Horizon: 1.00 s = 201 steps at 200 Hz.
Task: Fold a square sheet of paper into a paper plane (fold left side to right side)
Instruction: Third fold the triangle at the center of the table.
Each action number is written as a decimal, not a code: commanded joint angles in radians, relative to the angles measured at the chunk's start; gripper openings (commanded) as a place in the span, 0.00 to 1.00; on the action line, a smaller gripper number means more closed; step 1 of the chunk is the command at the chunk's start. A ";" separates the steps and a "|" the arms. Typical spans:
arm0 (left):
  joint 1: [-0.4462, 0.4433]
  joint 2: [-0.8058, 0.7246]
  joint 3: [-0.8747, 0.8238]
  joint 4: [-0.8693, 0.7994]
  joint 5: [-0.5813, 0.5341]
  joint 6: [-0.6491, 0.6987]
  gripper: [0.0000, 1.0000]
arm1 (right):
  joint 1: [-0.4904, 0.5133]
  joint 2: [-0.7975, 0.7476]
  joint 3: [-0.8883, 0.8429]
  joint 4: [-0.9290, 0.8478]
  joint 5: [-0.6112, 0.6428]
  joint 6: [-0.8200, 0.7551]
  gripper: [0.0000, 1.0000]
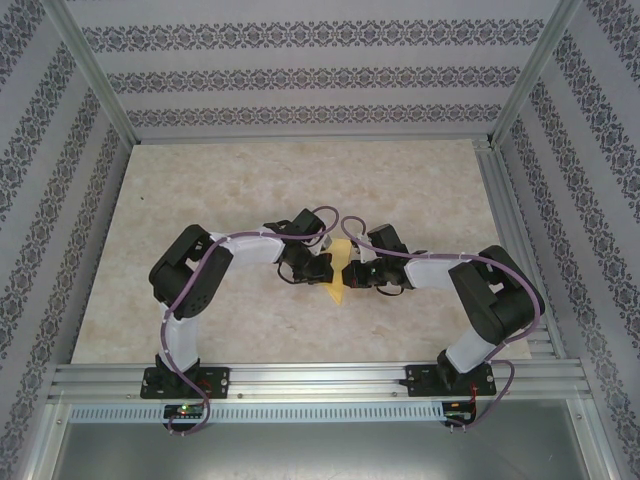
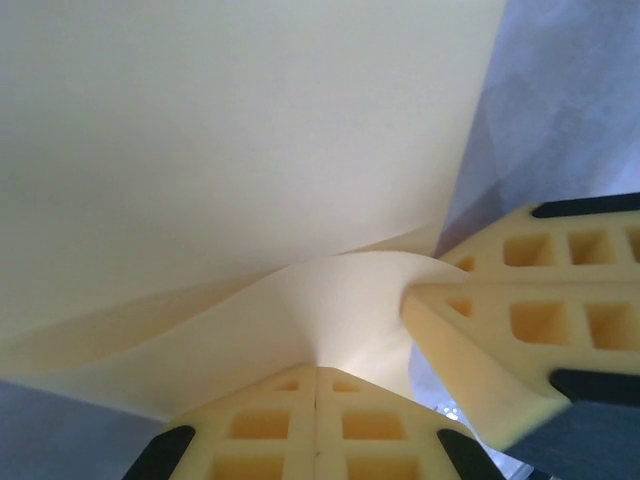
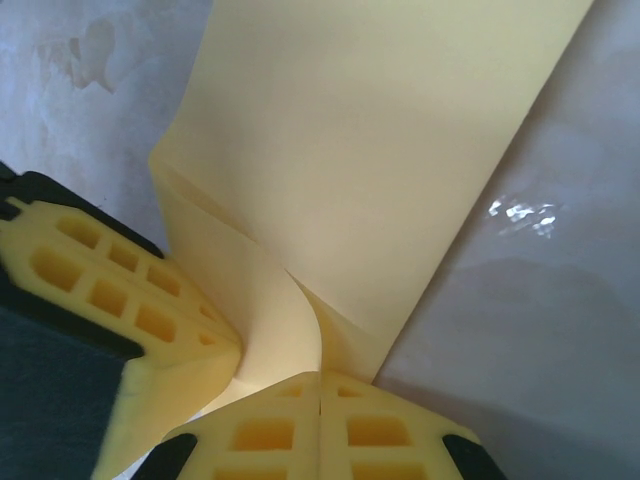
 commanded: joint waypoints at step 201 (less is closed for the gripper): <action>-0.029 0.040 -0.066 0.030 -0.036 0.023 0.04 | 0.116 -0.376 -0.177 0.049 0.108 0.705 0.05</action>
